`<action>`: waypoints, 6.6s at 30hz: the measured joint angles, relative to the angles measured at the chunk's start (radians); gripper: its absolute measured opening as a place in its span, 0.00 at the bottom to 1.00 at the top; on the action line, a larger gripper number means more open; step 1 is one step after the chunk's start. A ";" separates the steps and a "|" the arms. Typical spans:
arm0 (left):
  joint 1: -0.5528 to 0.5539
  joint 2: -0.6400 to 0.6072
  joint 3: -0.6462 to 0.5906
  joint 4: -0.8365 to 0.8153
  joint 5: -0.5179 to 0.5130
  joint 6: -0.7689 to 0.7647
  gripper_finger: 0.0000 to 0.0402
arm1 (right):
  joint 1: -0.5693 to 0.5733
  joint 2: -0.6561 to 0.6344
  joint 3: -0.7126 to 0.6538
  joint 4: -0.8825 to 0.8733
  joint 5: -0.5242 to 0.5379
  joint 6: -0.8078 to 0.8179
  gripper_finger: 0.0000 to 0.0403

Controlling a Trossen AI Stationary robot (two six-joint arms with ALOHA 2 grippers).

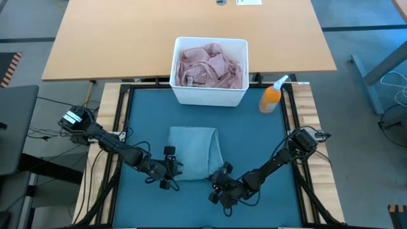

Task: Fold Laundry from Bin
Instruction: Fold the blue pants

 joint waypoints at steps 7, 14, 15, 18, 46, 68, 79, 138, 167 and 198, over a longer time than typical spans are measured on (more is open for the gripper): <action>-0.012 -0.070 0.011 -0.067 -0.022 0.014 0.39 | -0.006 0.000 0.000 0.009 -0.009 0.004 0.06; -0.047 -0.224 0.040 -0.376 0.150 -0.480 0.39 | -0.015 0.000 0.000 0.009 -0.037 0.004 0.05; -0.060 -0.234 0.040 -0.411 0.154 -0.572 0.39 | -0.016 0.000 0.000 0.010 -0.039 0.001 0.05; -0.110 -0.248 0.039 -0.476 0.121 -0.782 0.39 | -0.022 0.000 0.000 0.015 -0.054 -0.005 0.05; -0.254 -0.167 -0.085 -0.295 -0.078 -1.102 0.39 | -0.026 0.000 0.000 0.024 -0.079 -0.045 0.06; -0.174 -0.072 -0.085 -0.174 0.011 -0.971 0.03 | -0.026 0.000 0.000 0.021 -0.079 -0.026 0.06; -0.170 -0.175 -0.083 -0.317 0.003 -0.966 0.00 | -0.019 -0.007 0.002 -0.072 -0.129 -0.017 0.06; -0.171 -0.196 -0.085 -0.313 0.004 -0.865 0.12 | -0.125 -0.055 -0.003 0.292 -0.342 -0.451 0.05; 0.302 -0.116 -0.156 0.199 -0.218 -0.221 0.18 | -0.189 -0.135 -0.001 0.184 -0.101 -0.497 0.03; 0.317 -0.279 -0.150 0.170 -0.198 -0.106 0.01 | -0.350 -0.148 -0.005 0.011 -0.106 -0.497 0.03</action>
